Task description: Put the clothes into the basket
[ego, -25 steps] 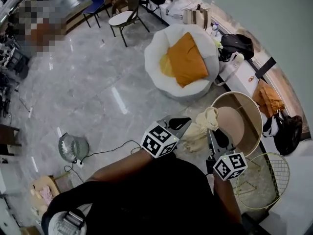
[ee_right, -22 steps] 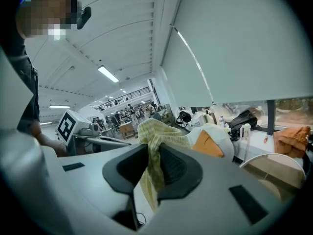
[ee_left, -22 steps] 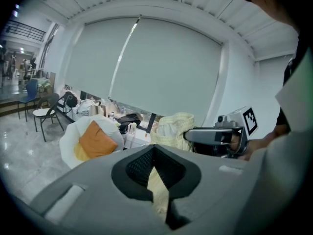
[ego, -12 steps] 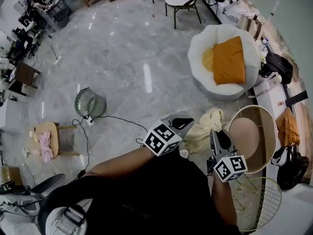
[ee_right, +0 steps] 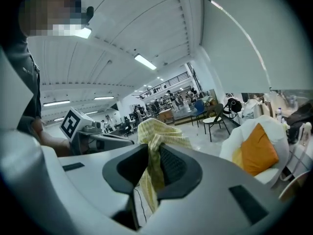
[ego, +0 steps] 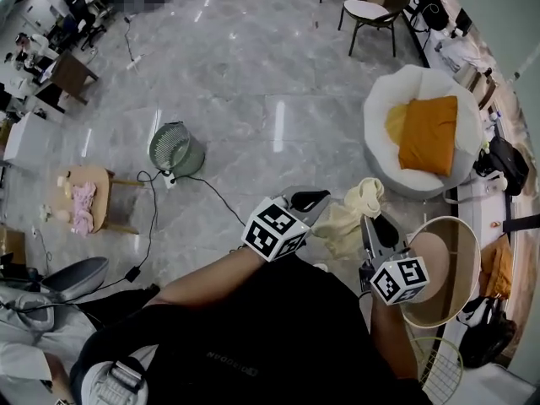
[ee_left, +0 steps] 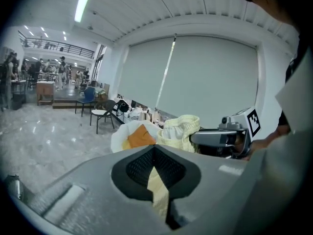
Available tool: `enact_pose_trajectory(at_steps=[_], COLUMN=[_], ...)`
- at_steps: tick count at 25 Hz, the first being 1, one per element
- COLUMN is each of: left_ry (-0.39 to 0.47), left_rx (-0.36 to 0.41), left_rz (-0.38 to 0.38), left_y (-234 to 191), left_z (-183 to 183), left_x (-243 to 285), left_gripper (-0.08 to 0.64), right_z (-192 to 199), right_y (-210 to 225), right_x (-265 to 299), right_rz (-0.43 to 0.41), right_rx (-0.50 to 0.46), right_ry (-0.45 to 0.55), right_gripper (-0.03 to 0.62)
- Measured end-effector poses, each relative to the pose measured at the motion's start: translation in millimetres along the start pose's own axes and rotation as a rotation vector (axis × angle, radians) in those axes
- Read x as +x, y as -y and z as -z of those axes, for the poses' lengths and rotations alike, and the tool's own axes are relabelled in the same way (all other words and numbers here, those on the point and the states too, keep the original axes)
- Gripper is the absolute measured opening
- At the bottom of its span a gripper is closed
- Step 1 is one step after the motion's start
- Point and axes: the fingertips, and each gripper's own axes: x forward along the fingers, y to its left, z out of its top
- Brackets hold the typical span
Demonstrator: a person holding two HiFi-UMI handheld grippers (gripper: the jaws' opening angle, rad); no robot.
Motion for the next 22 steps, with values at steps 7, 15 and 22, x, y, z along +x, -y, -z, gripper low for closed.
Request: enact_pose_trajectory(at_steps=[7, 15, 22], left_ry=[0.047, 0.081, 0.107], left_rx=[-0.029, -0.060, -0.098], left_rz=[-0.075, -0.121, -0.190], left_y=[-76.2, -174.5, -262.3], left_z=[-17.1, -25.0, -19.9], left_x=[-37.6, -78.6, -127.7], left_gripper=[0.000, 0.000, 0.000], right_z=[-22.0, -35.6, -30.4], right_y=[-34.9, -82.8, -139.9], right_x=[76.9, 178.2, 269.8], right_rz=[-0.071, -0.140, -0.227], right_rx=[-0.023, -0.029, -0.054], right_ry=[-0.019, -0.054, -0.111], right_gripper=[0.078, 0.078, 0.078])
